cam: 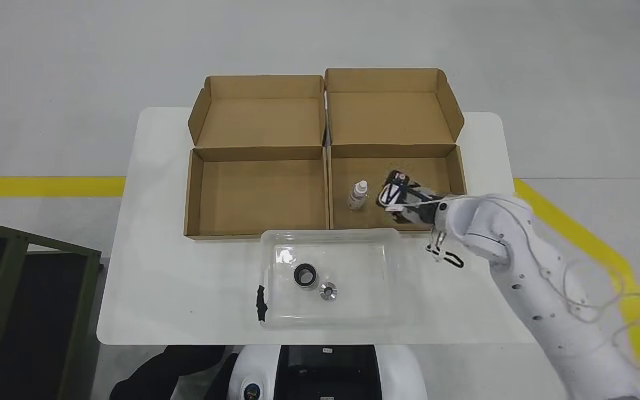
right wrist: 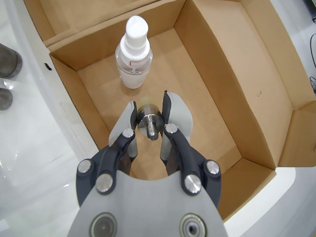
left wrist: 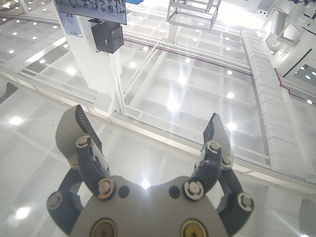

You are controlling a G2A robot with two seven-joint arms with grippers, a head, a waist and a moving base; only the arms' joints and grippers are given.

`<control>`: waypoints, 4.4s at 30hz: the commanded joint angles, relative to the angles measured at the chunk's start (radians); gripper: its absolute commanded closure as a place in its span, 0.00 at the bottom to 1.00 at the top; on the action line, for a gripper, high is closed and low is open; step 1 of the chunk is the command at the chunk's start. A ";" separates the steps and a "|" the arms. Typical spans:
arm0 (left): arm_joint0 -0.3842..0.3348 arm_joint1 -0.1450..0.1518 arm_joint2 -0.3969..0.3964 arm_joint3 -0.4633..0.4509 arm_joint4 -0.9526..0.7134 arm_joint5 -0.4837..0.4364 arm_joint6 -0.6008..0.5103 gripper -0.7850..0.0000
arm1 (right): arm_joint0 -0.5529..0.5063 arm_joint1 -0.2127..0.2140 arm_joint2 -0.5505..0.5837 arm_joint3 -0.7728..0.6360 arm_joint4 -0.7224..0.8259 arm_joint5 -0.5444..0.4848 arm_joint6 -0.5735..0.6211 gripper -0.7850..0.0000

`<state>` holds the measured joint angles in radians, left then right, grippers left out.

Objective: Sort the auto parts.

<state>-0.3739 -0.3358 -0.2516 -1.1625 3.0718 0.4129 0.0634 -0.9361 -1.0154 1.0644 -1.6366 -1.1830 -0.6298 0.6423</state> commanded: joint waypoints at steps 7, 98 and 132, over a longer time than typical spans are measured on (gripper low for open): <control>0.000 0.000 0.000 0.000 0.000 0.000 0.000 0.00 | 0.102 -0.027 -0.085 0.120 -0.002 -0.014 0.036 1.00; 0.000 0.000 0.000 0.000 0.000 0.000 0.000 0.00 | -0.223 0.013 -0.134 -0.274 -0.075 -0.170 0.026 0.00; 0.000 0.000 0.000 0.000 0.000 0.000 0.000 0.00 | -0.141 -0.038 -0.309 -0.187 -0.121 -0.149 0.015 0.59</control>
<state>-0.3739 -0.3358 -0.2516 -1.1625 3.0718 0.4129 0.0634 -1.0788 -1.0531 0.7559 -1.8263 -1.3024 -0.7794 0.6576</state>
